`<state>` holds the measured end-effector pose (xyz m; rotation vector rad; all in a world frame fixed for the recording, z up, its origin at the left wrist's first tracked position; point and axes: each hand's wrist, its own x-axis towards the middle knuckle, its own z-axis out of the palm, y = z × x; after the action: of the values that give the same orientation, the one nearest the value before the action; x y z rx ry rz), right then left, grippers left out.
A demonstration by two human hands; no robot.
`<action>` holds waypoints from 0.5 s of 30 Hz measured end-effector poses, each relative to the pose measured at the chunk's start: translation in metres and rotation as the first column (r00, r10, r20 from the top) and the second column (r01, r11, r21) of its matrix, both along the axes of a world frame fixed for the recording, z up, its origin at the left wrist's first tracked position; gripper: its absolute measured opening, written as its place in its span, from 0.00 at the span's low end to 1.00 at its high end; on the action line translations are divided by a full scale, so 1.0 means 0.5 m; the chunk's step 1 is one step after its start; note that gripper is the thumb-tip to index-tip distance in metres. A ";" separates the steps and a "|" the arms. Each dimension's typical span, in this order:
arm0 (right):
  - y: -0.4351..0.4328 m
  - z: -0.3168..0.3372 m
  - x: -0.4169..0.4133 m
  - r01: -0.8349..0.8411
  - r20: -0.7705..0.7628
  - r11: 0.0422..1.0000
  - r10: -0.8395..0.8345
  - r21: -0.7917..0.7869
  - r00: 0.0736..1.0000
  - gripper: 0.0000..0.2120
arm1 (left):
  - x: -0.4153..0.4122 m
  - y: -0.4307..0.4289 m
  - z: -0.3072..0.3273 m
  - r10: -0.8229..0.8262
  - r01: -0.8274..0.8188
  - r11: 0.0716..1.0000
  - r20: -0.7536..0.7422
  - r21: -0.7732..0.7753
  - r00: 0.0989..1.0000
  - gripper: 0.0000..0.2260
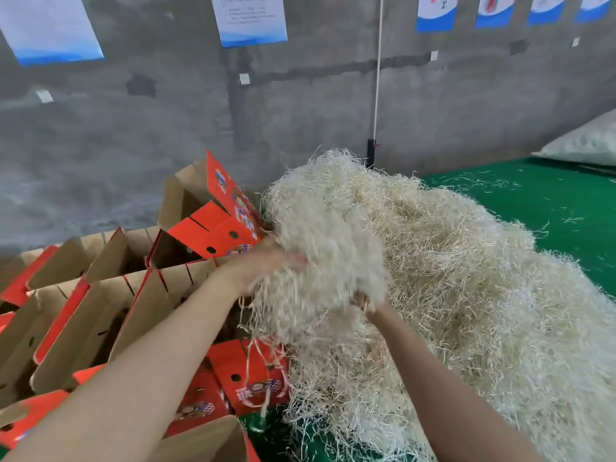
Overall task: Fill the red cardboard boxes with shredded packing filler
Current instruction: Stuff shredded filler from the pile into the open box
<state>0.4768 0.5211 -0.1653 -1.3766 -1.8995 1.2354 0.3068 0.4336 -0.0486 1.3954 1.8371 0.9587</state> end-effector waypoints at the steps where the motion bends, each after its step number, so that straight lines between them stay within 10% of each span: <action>1: 0.003 0.007 0.007 0.030 0.043 0.997 -0.033 0.067 0.999 0.10 | 0.019 -0.005 -0.013 -0.167 0.146 0.982 -0.189 -0.119 0.968 0.22; 4: 0.035 0.034 0.015 0.098 -0.050 0.961 -0.088 0.258 0.995 0.09 | 0.062 -0.010 -0.054 -0.473 0.159 0.862 -0.652 -0.481 0.593 0.09; 6: 0.044 0.041 0.024 0.084 0.009 0.921 -0.094 0.381 0.995 0.08 | 0.071 -0.003 -0.057 -0.375 0.024 0.911 -0.806 -0.411 0.459 0.10; 11: 0.044 -0.070 0.090 0.049 0.218 0.952 -0.119 0.301 0.969 0.09 | 0.067 0.033 -0.002 0.073 -0.026 0.997 -0.918 0.069 0.390 0.10; 15: 0.052 -0.143 0.160 0.161 0.393 0.981 -0.193 0.112 0.899 0.07 | 0.022 0.038 0.069 0.420 -0.010 0.890 -0.809 0.457 0.411 0.13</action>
<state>0.5569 0.5471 -0.2368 -1.8261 -2.0018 0.8251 0.3176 0.4524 -0.0143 2.2574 2.7937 0.7436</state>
